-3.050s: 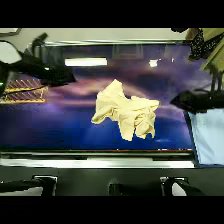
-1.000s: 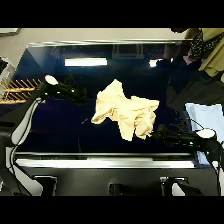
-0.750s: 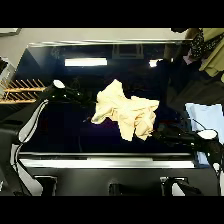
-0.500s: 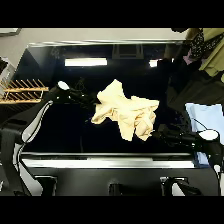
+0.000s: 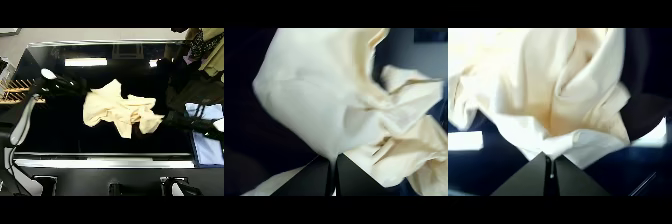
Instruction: Fold the clothes and pants, and hang the long-sleeved shirts on hangers.
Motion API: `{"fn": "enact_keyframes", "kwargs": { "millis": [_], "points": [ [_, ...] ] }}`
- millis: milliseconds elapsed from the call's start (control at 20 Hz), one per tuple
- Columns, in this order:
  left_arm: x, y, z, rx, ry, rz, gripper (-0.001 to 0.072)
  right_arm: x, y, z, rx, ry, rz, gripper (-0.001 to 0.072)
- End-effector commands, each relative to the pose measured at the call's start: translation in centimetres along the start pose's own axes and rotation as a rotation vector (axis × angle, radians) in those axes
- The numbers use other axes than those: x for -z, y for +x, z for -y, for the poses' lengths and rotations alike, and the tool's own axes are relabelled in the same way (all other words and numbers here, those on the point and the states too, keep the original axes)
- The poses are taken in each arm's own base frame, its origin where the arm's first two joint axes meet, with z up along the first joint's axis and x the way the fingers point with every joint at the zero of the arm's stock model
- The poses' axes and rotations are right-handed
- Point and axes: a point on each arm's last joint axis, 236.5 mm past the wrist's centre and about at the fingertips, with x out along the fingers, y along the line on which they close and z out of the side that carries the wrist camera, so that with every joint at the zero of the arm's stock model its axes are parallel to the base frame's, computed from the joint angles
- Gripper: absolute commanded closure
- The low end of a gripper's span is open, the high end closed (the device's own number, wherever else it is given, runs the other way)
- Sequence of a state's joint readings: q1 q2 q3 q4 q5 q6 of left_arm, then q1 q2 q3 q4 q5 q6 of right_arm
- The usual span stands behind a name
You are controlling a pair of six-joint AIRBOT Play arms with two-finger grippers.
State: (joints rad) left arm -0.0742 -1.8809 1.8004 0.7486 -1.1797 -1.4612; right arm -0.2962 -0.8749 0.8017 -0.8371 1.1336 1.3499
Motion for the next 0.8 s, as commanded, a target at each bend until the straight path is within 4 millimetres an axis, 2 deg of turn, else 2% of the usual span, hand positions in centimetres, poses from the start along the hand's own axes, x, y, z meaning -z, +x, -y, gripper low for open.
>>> {"fn": "enact_keyframes", "kwargs": {
  "millis": [0, 100, 200, 300, 400, 550, 650, 750],
  "points": [
    [-5.2, -11.8, 3.4, -0.102, 0.109, 0.221, 0.0695, -8.4, -7.6, -3.6, 0.114, -0.197, 0.234, 0.0686],
    [-6.5, -19.9, 6.6, -0.169, 0.187, 0.366, 0.0695, -11.6, -12.8, -7.1, 0.142, -0.306, 0.359, 0.0686],
    [-5.9, -27.4, 10.4, -0.189, 0.239, 0.517, 0.0695, -13.2, -18.1, -10.8, 0.153, -0.401, 0.486, 0.0686],
    [-3.4, -33.7, 14.2, -0.197, 0.298, 0.632, 0.0694, -13.3, -23.7, -14.4, 0.174, -0.494, 0.611, 0.0686],
    [0.0, -39.2, 17.5, -0.224, 0.339, 0.744, 0.0694, -12.2, -28.5, -16.7, 0.212, -0.559, 0.731, 0.0686],
    [5.0, -45.0, 20.1, -0.287, 0.332, 0.886, 0.0694, -10.0, -34.0, -17.8, 0.286, -0.573, 0.878, 0.0686],
    [8.0, -47.4, 21.1, -0.329, 0.327, 0.948, 0.0694, -9.0, -37.0, -17.8, 0.326, -0.54, 0.974, 0.0686],
    [9.8, -48.5, 21.6, -0.349, 0.324, 0.973, 0.0694, -8.9, -38.8, -17.1, 0.343, -0.452, 1.043, 0.0686]
  ]
}}
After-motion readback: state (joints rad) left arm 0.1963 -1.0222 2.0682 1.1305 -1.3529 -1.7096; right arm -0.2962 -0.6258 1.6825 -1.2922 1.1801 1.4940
